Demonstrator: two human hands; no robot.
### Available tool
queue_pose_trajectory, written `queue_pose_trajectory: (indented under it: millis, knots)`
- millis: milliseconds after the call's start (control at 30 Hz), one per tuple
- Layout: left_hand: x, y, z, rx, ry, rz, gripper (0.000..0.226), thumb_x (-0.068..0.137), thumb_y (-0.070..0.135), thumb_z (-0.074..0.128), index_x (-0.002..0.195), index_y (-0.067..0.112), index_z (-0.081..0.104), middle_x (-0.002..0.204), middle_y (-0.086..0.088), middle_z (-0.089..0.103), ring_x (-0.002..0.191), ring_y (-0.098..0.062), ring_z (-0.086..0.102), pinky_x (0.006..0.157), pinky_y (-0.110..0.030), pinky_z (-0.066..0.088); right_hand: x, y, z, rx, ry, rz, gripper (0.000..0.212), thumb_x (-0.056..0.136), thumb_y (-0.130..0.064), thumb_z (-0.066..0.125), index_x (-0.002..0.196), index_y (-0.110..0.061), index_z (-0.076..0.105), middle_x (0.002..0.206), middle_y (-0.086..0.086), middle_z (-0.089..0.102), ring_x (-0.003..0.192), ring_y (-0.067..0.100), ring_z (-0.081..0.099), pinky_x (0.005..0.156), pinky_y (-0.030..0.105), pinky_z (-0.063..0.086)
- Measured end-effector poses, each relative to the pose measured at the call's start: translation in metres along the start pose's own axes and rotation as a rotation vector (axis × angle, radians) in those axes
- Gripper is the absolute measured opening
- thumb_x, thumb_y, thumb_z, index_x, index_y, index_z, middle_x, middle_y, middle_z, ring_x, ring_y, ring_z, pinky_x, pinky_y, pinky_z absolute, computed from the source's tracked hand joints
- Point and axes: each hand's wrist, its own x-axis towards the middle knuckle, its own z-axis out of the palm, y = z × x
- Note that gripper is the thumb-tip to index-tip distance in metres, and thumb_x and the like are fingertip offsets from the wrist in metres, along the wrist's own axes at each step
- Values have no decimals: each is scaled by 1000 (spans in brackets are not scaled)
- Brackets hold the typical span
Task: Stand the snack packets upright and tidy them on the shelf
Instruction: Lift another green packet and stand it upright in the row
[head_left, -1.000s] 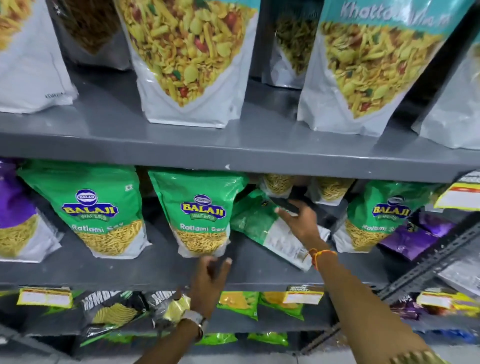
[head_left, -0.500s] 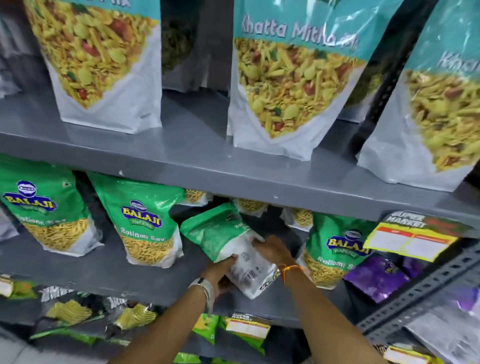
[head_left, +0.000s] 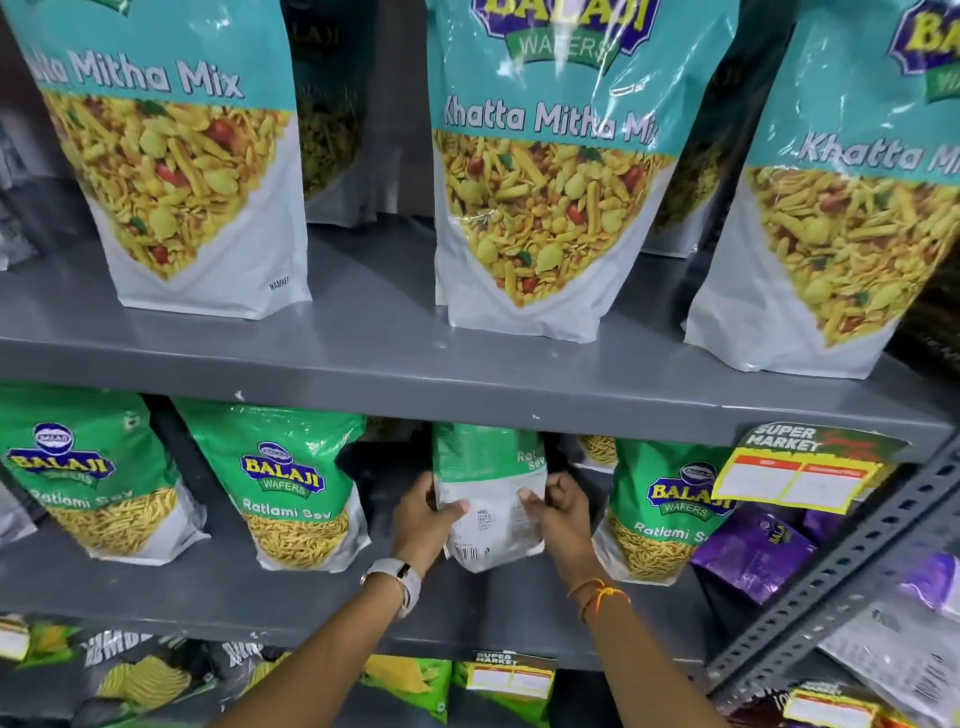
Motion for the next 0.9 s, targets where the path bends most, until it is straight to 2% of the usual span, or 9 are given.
queue_pose_trajectory:
  millis: [100,233,400,500,600,667,733,833,900]
  knots:
    - [4,-7,-5,55,-110,77,29,68,5,69,88,24,59,94,-7,71,87,-20,63,84,-44,52,-9,9,-4,3,-1,-23,29,76,16,61,75,-7,44,69,8,53,68,16,44,64,28,38]
    - [1,-27,-10,136,-199,147,30,75,5,66,99,19,55,104,-13,68,94,-23,62,87,-49,50,-25,25,-11,-51,-18,1,44,76,13,65,65,-21,38,52,-15,42,57,3,36,56,18,35]
    - [12,-25,-18,43,-387,51,43,78,-5,65,104,25,50,110,3,63,93,2,65,76,-15,52,-33,18,-5,-116,14,-17,38,79,4,66,68,-22,41,65,0,38,66,14,35,64,30,34]
    - [18,-17,-22,-43,-473,-5,47,77,2,70,110,23,45,112,3,63,93,6,65,74,-15,52,-49,19,4,-290,211,-65,23,80,-12,70,85,-13,47,82,11,48,74,21,44,70,39,43]
    - [18,-6,-19,-79,-494,-31,56,79,22,71,125,26,40,115,15,61,96,11,61,77,-10,49,-73,27,27,-353,373,-149,35,77,-21,74,100,-13,48,99,8,49,88,26,52,80,47,50]
    - [15,-1,-17,-64,-516,-24,49,84,32,62,128,29,41,116,20,58,95,18,58,75,-2,45,-85,30,46,-399,313,-165,56,70,-23,79,115,-12,48,109,2,46,104,24,51,90,42,48]
    - [9,0,-17,-17,-546,-3,41,82,49,57,120,36,47,113,20,57,92,19,58,72,2,42,-87,31,58,-399,221,-116,87,64,-29,82,134,-9,36,129,8,41,124,23,40,105,38,38]
    - [-3,-5,-18,172,-458,74,57,71,75,46,111,35,55,107,0,66,87,3,62,65,-5,44,-77,22,58,-385,94,-52,114,53,-40,85,143,-13,21,147,9,30,137,22,27,115,42,29]
    - [-9,-12,-18,245,-403,202,68,77,71,40,109,14,61,99,-15,70,85,-15,64,63,-11,44,-69,17,53,-412,73,-70,113,45,-46,82,140,-15,29,140,7,44,129,22,40,109,41,37]
